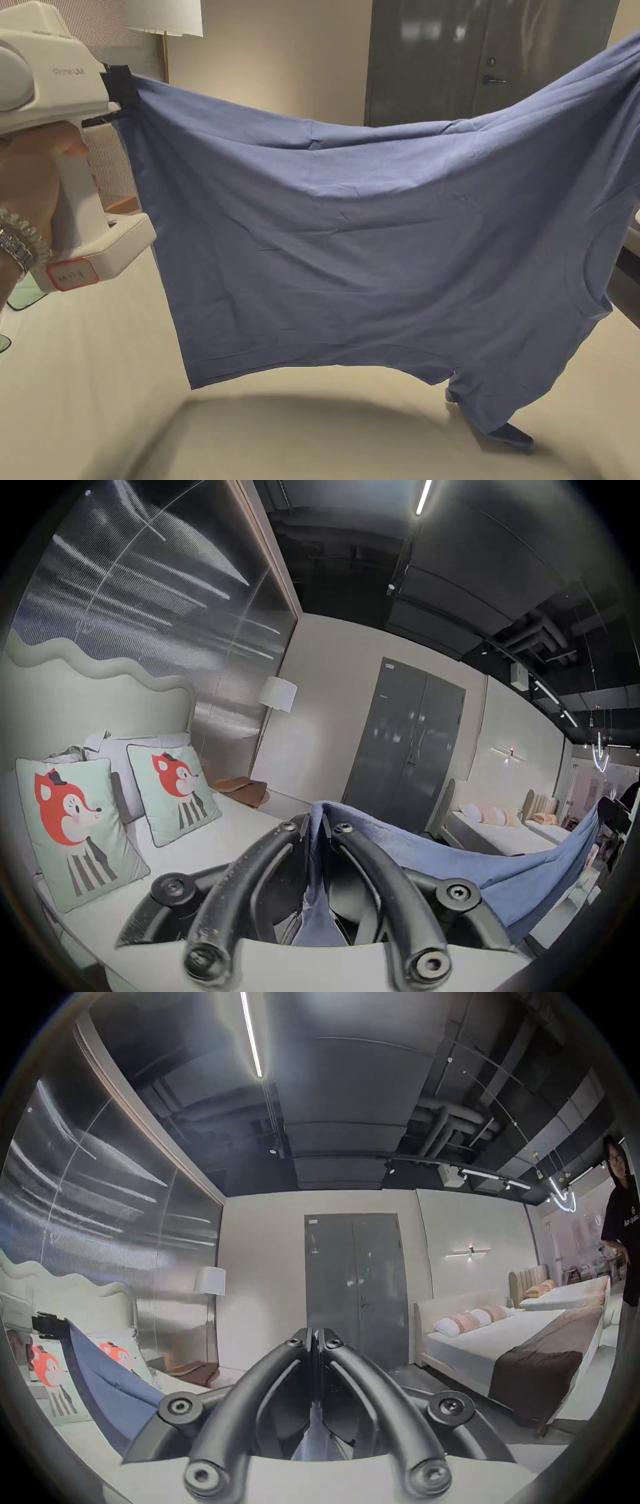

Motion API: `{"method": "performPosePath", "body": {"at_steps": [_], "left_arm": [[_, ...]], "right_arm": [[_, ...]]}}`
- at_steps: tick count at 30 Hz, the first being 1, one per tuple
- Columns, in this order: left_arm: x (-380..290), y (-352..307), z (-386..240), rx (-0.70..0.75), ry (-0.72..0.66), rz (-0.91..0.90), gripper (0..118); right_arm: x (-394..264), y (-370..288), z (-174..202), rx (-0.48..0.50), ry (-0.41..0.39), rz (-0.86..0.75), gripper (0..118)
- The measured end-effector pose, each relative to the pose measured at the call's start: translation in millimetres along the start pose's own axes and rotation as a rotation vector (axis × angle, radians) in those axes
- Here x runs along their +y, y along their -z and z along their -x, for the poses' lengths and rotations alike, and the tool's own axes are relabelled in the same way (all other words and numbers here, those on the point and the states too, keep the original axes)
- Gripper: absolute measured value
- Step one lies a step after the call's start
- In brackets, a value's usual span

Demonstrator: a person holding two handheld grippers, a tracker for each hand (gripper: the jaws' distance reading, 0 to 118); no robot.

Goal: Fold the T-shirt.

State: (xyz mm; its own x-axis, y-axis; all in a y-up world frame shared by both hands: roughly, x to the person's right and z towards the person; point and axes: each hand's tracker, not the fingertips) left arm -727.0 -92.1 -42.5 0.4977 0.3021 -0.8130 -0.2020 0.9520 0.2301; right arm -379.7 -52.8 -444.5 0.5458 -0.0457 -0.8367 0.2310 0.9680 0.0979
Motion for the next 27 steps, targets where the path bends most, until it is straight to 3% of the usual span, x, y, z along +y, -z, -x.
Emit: {"method": "performPosePath", "body": {"at_steps": [12, 27], "left_arm": [[-44, -79, 25, 0.017, 0.068, 0.078, 4], [-130, -269, 79, 0.044, 0.083, 0.242, 4]], "right_arm": [[-28, -87, -6, 0.053, 0.022, 0.116, 2], [-87, -308, -7, 0.09, 0.03, 0.344, 2]]}}
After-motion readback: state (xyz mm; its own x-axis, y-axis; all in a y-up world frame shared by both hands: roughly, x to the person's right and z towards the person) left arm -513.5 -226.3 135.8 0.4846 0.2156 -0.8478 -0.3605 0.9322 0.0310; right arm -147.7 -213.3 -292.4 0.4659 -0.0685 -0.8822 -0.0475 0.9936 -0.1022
